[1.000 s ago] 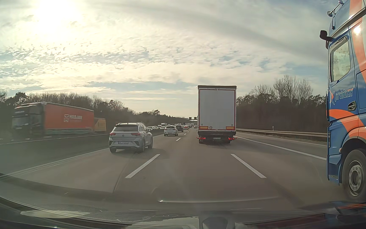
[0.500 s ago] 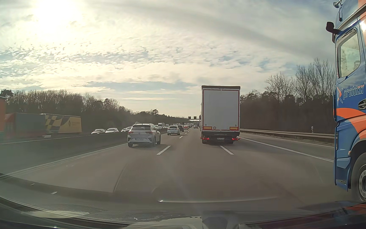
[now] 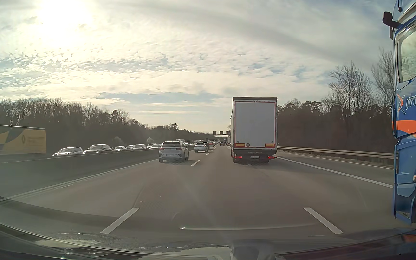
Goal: Follow the waypoints while adhering to traffic rules and regulations
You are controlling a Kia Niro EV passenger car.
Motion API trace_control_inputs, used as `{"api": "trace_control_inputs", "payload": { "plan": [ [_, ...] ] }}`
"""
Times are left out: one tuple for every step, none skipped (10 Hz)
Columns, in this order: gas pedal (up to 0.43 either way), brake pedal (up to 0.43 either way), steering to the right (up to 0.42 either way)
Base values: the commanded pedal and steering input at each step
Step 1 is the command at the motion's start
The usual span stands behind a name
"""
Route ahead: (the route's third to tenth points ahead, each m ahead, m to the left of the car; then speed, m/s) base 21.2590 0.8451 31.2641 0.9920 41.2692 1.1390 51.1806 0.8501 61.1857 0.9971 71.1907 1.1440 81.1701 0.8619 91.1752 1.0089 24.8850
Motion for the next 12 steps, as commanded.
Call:
{"api": "trace_control_inputs", "payload": {
  "plan": [
    [0.22, 0.0, -0.002],
    [0.22, 0.0, -0.001],
    [0.22, 0.0, -0.001],
    [0.22, 0.0, -0.001],
    [0.22, 0.0, -0.002],
    [0.228, 0.0, -0.001],
    [0.228, 0.0, -0.001],
    [0.228, 0.0, -0.002],
    [0.228, 0.0, -0.002],
    [0.228, 0.0, -0.002],
    [0.228, 0.0, -0.002],
    [0.228, 0.0, -0.002]
  ]
}}
